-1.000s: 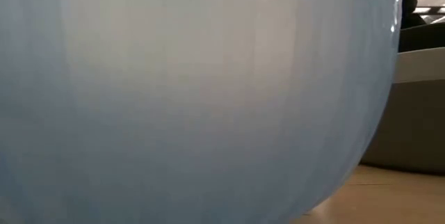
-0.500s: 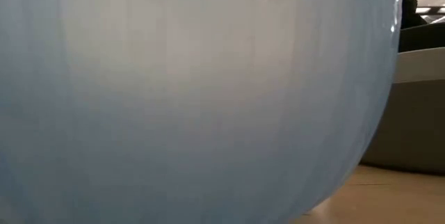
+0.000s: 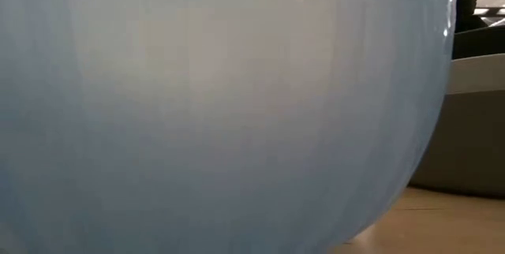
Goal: Nest bowls inside each other
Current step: Stack the top white bowl on top of the top black bowl
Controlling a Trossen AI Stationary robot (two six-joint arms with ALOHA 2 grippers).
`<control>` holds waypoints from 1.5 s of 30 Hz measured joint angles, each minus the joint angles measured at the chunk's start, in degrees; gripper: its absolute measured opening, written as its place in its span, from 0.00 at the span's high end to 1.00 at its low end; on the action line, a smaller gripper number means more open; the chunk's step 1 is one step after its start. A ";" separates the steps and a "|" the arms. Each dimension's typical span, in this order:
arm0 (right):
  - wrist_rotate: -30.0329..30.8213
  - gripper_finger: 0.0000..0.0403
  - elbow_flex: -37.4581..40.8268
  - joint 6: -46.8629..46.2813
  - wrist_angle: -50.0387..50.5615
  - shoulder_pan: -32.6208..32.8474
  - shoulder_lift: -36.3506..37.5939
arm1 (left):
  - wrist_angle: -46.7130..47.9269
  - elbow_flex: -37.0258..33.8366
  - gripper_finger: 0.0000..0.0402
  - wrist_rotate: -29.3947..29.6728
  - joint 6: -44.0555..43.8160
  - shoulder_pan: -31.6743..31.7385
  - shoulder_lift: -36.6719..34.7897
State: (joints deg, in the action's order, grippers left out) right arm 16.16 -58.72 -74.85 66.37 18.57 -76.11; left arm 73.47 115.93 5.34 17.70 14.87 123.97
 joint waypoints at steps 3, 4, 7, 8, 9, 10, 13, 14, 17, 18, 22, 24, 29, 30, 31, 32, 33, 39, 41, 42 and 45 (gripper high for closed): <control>0.41 0.77 0.00 0.02 0.00 -0.01 0.01 | -1.74 0.08 0.97 -0.04 -0.56 0.39 -0.12; 0.48 0.77 0.00 0.02 0.00 0.00 0.00 | -1.37 0.05 0.97 -0.07 -0.73 0.52 -0.12; 0.50 0.77 0.00 0.04 0.00 0.00 0.01 | -0.95 -0.08 0.97 0.00 -0.90 1.03 -0.12; 0.50 0.77 0.00 0.04 0.00 0.00 0.01 | -0.56 -0.10 0.97 -0.02 -0.95 1.10 -0.02; 0.50 0.77 0.00 0.04 0.00 0.00 0.01 | -0.23 -0.10 0.97 -0.03 -0.97 1.12 0.23; 0.52 0.77 0.00 0.04 -0.01 0.00 0.00 | -0.06 -0.10 0.97 0.03 -0.99 1.12 0.44; 0.76 0.77 0.00 0.04 0.00 -0.02 0.01 | 0.98 -0.14 0.97 -0.31 -1.01 0.97 1.34; 0.79 0.77 0.00 0.04 -0.06 -0.02 0.00 | 1.01 -0.14 0.97 -0.76 -1.01 0.91 1.64; 0.94 0.77 0.00 0.02 -0.15 0.00 0.01 | 1.21 -0.19 0.97 -0.95 -1.00 0.34 2.67; 0.94 0.77 0.00 0.02 -0.19 0.00 -0.01 | 1.02 -0.21 0.97 -0.95 -1.01 0.27 2.70; 0.94 0.77 0.00 0.02 -0.30 0.00 -0.01 | -0.46 -0.21 0.97 -1.11 -1.41 0.25 2.63; 0.96 0.77 0.00 0.02 -0.25 -0.02 0.01 | -0.23 -0.21 0.97 -1.14 -2.04 0.29 2.63; 0.97 0.77 0.00 0.01 -0.27 -0.01 0.01 | -0.59 -0.21 0.97 -1.13 -2.06 0.47 3.31; 0.98 0.77 0.00 0.02 -0.28 0.00 0.01 | -1.11 -0.21 0.97 -1.11 -2.06 0.45 3.31; 0.98 0.77 0.00 0.02 -0.28 0.00 0.01 | -1.64 -0.19 0.97 -1.13 -2.08 0.45 3.27; 0.98 0.77 0.00 0.02 -0.26 0.00 0.01 | -1.75 -0.19 0.97 -1.15 -2.08 0.45 3.27; 0.98 0.77 0.00 0.02 -0.27 0.00 0.01 | -1.52 -0.19 0.97 -1.49 -2.23 0.45 3.27; 0.98 0.77 0.00 0.02 -0.26 0.00 0.01 | -2.11 -0.19 0.96 -3.07 -3.86 0.72 3.27; 0.98 0.77 0.00 0.03 -0.26 0.00 0.01 | -2.54 -0.19 0.92 -2.16 -4.42 0.69 3.27; 0.98 0.77 0.00 0.04 -0.27 0.00 0.01 | -2.27 -0.19 0.89 -2.16 -5.04 0.69 3.27; 0.98 0.77 0.00 0.19 -0.26 0.00 0.01 | -1.83 -0.19 0.82 -2.14 -5.12 0.71 3.25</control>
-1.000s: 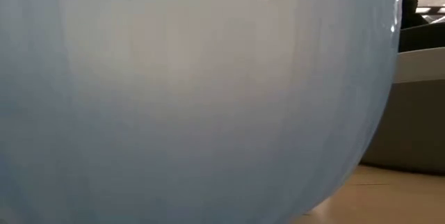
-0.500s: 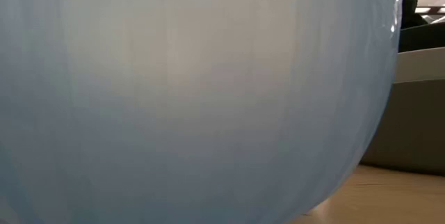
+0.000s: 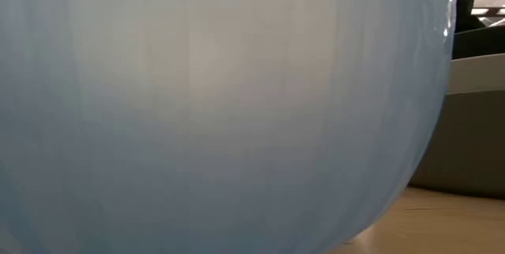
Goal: Nest bowls inside each other
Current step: Stack the top white bowl on top of the top black bowl, then stack the black bowl on top of the top stacked bowls
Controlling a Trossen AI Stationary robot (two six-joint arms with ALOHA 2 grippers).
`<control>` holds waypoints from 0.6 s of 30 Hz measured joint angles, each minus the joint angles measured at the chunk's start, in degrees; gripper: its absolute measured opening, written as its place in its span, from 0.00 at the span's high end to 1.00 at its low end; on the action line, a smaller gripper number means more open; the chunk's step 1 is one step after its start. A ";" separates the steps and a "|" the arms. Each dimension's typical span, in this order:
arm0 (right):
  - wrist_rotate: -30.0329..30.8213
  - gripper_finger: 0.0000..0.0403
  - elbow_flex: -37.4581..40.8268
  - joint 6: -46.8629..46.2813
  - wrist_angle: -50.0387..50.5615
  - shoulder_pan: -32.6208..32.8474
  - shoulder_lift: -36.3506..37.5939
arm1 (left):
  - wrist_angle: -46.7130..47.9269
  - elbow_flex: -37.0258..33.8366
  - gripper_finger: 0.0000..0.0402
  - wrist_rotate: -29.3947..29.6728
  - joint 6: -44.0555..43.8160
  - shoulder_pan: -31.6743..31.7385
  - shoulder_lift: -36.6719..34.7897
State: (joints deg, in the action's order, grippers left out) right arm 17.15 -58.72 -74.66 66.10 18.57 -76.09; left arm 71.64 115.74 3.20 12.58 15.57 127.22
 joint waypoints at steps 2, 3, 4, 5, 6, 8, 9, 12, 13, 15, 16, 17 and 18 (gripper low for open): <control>0.00 0.77 0.00 0.05 -0.02 0.00 0.00 | -0.04 0.00 0.79 -0.02 0.00 -0.08 0.00; 0.00 0.77 0.00 0.06 0.00 0.00 0.00 | -0.03 0.00 0.78 0.00 0.00 -0.09 0.00; 0.00 0.77 0.00 0.13 -0.01 0.00 0.00 | 0.01 0.00 0.77 0.00 -0.12 -0.09 0.00; 0.00 0.77 0.00 0.18 -0.01 0.00 0.00 | 0.13 0.00 0.76 -0.02 -0.49 -0.09 -0.02; 0.00 0.77 0.00 0.23 0.00 0.00 0.00 | 0.30 0.00 0.76 -0.02 -1.23 -0.09 -0.02; 0.00 0.77 0.00 0.33 0.00 0.00 0.00 | 0.78 0.00 0.75 0.00 -1.51 -0.06 -0.02; 0.00 0.77 0.00 0.59 0.00 0.00 0.00 | 1.32 0.00 0.75 0.00 -1.51 -0.04 -0.04; 0.00 0.77 0.00 1.24 0.00 0.00 0.00 | 3.30 0.00 0.76 0.01 -1.72 -0.33 -0.04; 0.00 0.77 0.00 1.32 0.00 -0.01 0.00 | 4.35 0.15 0.76 0.07 -1.85 -0.40 -0.04; 0.00 0.77 0.00 1.50 0.00 -0.07 0.00 | 7.70 1.19 0.76 0.03 -2.17 -0.59 -0.04; 0.00 0.77 0.00 1.74 0.02 -0.07 0.00 | 9.15 1.90 0.76 0.04 -2.86 -0.73 -0.09; 0.01 0.77 0.00 2.06 0.00 -0.07 0.00 | 10.25 2.76 0.76 0.02 -3.05 -0.74 -0.13; 0.00 0.77 0.00 2.40 0.00 -0.07 0.00 | 11.49 3.83 0.76 0.02 -3.35 -0.77 -0.12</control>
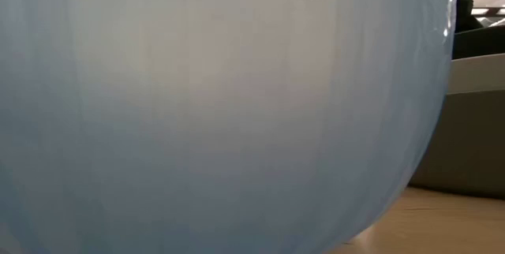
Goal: Nest bowls inside each other
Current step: Stack the black bowl on top of the top stacked bowls
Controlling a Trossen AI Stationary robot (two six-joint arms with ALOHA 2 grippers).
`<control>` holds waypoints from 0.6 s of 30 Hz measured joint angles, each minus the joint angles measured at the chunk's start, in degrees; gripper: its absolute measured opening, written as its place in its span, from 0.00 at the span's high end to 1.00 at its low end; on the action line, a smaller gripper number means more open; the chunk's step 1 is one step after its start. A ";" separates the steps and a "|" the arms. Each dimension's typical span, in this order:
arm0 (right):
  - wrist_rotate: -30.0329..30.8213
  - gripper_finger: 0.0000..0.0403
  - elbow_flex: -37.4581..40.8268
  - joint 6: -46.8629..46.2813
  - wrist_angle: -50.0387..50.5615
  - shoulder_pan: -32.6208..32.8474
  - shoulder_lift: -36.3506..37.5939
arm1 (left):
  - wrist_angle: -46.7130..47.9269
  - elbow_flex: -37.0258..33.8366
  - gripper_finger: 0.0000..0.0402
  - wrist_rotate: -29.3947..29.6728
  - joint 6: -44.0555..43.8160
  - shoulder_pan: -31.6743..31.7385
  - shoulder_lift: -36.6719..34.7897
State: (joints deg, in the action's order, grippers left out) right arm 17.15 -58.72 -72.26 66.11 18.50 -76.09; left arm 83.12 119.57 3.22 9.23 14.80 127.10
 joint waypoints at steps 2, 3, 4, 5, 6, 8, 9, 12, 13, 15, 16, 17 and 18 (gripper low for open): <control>0.00 0.77 0.00 0.40 0.00 0.00 0.00 | 3.05 2.78 0.75 -0.06 -1.40 -0.08 0.01; 0.00 0.77 0.00 0.48 0.00 0.00 0.00 | 4.56 4.55 0.75 -0.04 -2.23 -0.06 -0.01; 0.00 0.77 0.00 0.53 0.01 0.00 0.00 | 5.76 6.11 0.75 -0.04 -3.07 -0.02 -0.03; 0.00 0.77 0.00 0.70 0.02 0.00 0.00 | 6.74 7.51 0.75 -0.05 -4.21 -0.09 -0.10; -0.02 0.77 0.00 0.81 0.00 0.00 0.00 | 7.02 8.70 0.75 -0.17 -4.76 -0.20 -0.10; 0.00 0.77 0.00 0.90 0.00 0.27 0.00 | 6.80 9.79 0.76 -1.22 -6.24 -0.54 -0.53; 0.00 0.77 0.00 0.92 0.02 0.58 0.00 | 6.80 9.88 0.77 -2.08 -7.06 -0.83 -0.89; -0.06 0.77 0.00 1.27 -0.01 1.69 0.00 | 6.92 8.29 0.78 -4.84 -8.42 -2.03 -2.53; -0.04 0.77 0.00 1.34 0.06 2.15 0.00 | 6.97 7.38 0.78 -5.58 -8.74 -2.56 -2.87; -0.05 0.77 0.00 1.37 0.09 2.96 0.00 | 6.93 5.46 0.79 -6.88 -10.23 -3.70 -3.38; -0.04 0.77 0.00 1.41 0.09 3.36 0.00 | 6.93 4.59 0.79 -7.12 -10.91 -4.43 -3.63; -0.04 0.77 0.00 1.56 0.18 3.81 0.00 | 6.86 3.74 0.79 -7.35 -12.00 -5.14 -3.94; -0.06 0.77 0.00 1.79 0.36 4.17 0.00 | 6.90 2.95 0.79 -7.34 -13.28 -5.96 -4.22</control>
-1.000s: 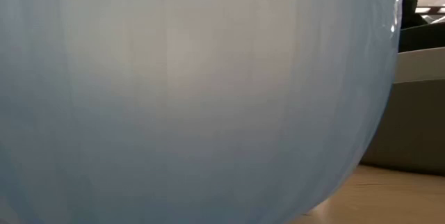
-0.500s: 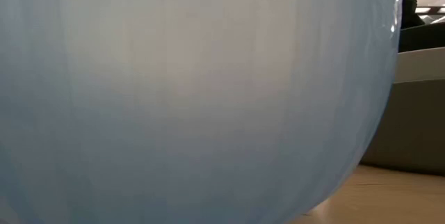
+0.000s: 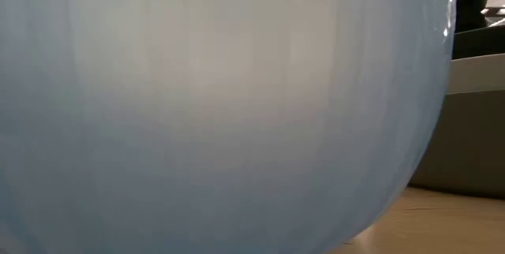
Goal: Nest bowls inside each other
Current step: Stack the black bowl on top of the top stacked bowls
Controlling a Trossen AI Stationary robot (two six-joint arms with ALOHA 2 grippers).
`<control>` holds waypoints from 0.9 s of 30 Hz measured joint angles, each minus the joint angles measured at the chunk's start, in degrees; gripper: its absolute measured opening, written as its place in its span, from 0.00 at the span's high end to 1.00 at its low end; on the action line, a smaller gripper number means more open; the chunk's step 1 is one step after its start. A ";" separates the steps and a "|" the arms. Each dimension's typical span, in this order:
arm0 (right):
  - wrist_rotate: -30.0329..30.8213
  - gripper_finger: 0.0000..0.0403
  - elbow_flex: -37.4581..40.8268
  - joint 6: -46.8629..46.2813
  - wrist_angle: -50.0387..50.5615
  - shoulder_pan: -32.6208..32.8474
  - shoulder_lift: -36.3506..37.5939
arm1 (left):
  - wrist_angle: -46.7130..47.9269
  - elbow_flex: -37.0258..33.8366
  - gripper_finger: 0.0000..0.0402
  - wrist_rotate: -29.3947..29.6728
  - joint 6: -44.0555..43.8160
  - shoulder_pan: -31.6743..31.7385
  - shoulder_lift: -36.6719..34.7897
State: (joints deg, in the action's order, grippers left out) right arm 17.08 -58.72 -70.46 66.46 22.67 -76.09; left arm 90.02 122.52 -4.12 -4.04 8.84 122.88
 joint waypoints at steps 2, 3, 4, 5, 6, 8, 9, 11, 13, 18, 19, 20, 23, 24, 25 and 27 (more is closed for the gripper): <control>0.02 0.77 0.00 0.78 0.06 0.50 0.00 | -0.01 -1.46 0.79 -0.04 -1.60 -1.76 -0.41; 0.02 0.77 0.00 1.41 0.07 0.59 0.00 | -0.02 -2.30 0.79 -0.12 -2.72 -2.65 -0.51; 0.02 0.77 0.00 1.93 0.08 0.73 0.00 | 0.00 -3.03 0.79 -0.13 -3.47 -3.50 -0.52; 0.04 0.77 0.00 2.61 0.08 0.77 0.00 | 0.01 -3.75 0.79 -0.22 -4.58 -4.30 -0.52; 0.02 0.77 0.00 3.33 0.06 0.77 0.00 | 0.01 -4.44 0.78 -0.22 -5.49 -5.06 -0.52; 0.02 0.77 0.00 4.78 0.06 0.77 0.00 | 0.02 -5.77 0.78 -0.20 -7.28 -6.45 -0.54; 0.02 0.77 0.00 5.44 0.07 0.77 0.00 | 0.00 -6.43 0.77 -0.17 -7.77 -7.10 -0.54; 0.02 0.77 0.00 6.80 0.08 0.77 0.00 | 0.05 -7.49 0.77 -0.14 -9.66 -8.15 -0.54; 0.02 0.77 0.00 7.86 0.06 0.77 0.00 | 0.03 -7.82 0.78 -0.13 -11.86 -8.90 -0.54; 0.02 0.77 0.00 9.71 0.06 0.77 0.00 | 0.00 -7.85 0.81 0.98 -15.08 -9.66 -1.85; 0.02 0.77 0.00 10.11 0.06 0.77 0.00 | -0.02 -7.85 0.81 1.75 -15.65 -9.66 -2.56; 0.02 0.77 0.00 10.29 0.08 0.77 0.00 | 0.01 -7.85 0.81 2.75 -16.30 -9.69 -3.24; 0.02 0.77 0.00 10.96 0.08 0.77 0.00 | -0.01 -7.85 0.82 6.15 -18.03 -9.59 -5.64; 0.03 0.77 0.00 11.12 0.05 0.77 0.00 | -0.02 -7.85 0.83 7.32 -18.37 -9.44 -6.68; 0.02 0.77 0.00 11.31 0.04 0.77 0.00 | -0.02 -7.83 0.83 8.49 -18.95 -9.22 -7.50; 0.02 0.77 0.00 11.66 -0.08 0.77 0.00 | 0.14 -7.82 0.83 9.81 -19.64 -8.61 -9.09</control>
State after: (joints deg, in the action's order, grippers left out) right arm 17.10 -58.72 -58.81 66.38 23.44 -76.09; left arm 90.16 114.70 5.69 -23.69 0.22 113.79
